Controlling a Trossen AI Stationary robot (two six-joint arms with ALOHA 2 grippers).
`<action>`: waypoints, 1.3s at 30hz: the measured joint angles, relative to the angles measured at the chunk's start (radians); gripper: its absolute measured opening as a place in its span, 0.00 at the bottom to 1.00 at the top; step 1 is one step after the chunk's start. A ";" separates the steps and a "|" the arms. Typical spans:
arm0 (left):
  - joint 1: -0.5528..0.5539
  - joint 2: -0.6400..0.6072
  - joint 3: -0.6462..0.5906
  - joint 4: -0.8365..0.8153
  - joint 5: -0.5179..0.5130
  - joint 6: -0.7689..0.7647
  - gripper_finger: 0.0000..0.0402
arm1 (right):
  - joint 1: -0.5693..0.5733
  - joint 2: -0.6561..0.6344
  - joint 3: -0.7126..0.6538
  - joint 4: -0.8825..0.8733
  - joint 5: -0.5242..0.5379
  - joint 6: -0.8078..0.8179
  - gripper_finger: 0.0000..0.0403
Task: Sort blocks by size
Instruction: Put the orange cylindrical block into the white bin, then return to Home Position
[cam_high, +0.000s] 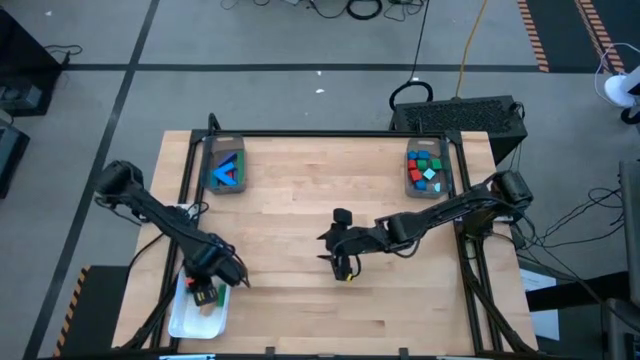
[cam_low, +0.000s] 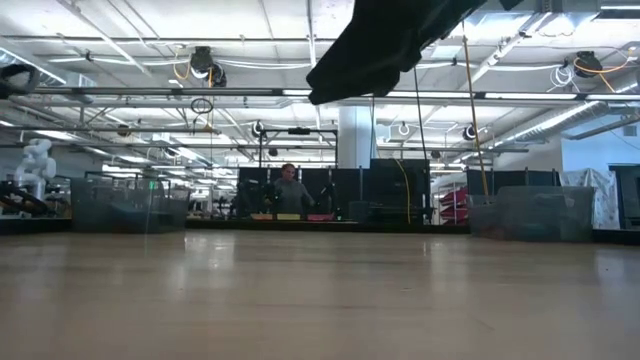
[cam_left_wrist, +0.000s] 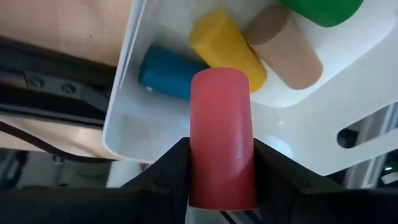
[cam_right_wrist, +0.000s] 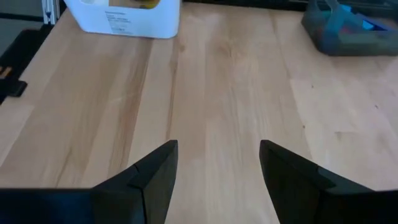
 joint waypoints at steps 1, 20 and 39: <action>0.000 0.010 0.000 0.000 -0.001 0.022 0.34 | 0.002 0.001 -0.001 0.007 0.000 0.001 0.53; 0.000 0.033 0.000 -0.055 -0.111 -0.027 0.44 | 0.004 0.002 0.000 0.071 0.048 0.010 0.53; 0.007 0.030 0.075 0.198 -0.460 0.020 0.44 | 0.064 0.002 0.000 0.047 0.405 -0.077 0.30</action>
